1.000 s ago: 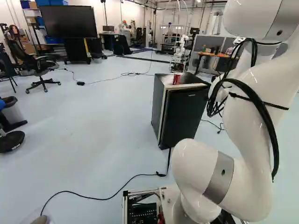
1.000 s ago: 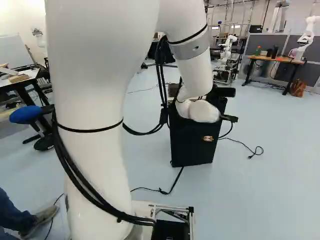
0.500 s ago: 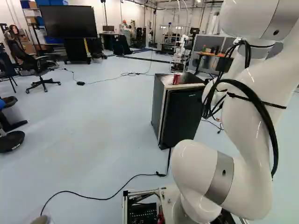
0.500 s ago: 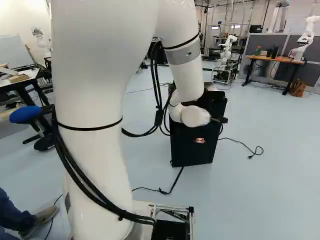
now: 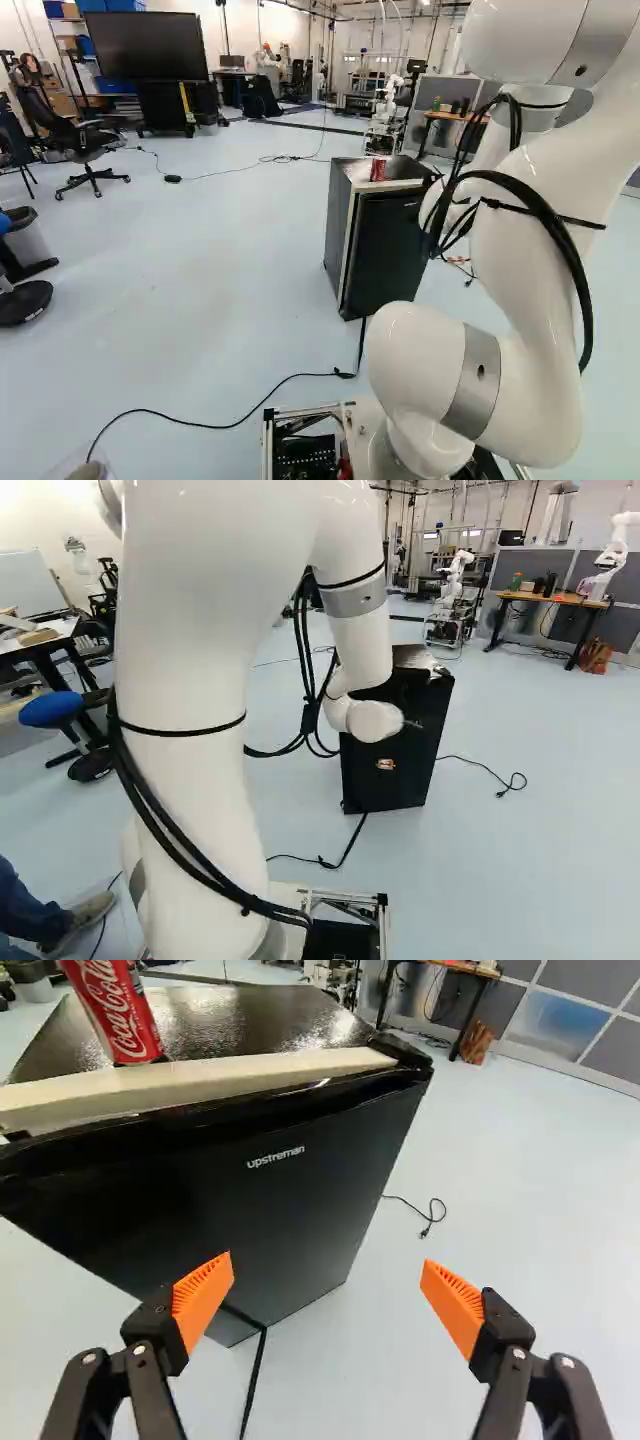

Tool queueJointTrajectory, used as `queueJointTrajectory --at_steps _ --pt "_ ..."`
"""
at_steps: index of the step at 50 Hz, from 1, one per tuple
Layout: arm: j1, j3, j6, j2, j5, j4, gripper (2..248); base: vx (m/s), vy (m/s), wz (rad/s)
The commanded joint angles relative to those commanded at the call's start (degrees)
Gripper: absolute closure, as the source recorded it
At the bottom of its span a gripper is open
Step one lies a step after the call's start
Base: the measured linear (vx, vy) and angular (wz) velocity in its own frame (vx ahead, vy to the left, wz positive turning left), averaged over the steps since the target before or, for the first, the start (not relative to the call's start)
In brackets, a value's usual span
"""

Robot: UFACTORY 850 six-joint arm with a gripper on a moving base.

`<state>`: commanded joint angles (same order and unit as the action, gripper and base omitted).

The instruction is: Grab a drink from the fridge

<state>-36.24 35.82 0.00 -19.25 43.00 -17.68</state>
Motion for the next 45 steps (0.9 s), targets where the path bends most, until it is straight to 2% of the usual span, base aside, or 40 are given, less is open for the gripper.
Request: queueJointTrajectory --at_steps 22,45 --pt "3.95 -0.58 0.0 -2.54 1.97 0.0 3 0.0 0.0 0.0" --pt "7.95 2.23 0.0 -7.24 1.99 0.0 3 0.0 0.0 0.0"
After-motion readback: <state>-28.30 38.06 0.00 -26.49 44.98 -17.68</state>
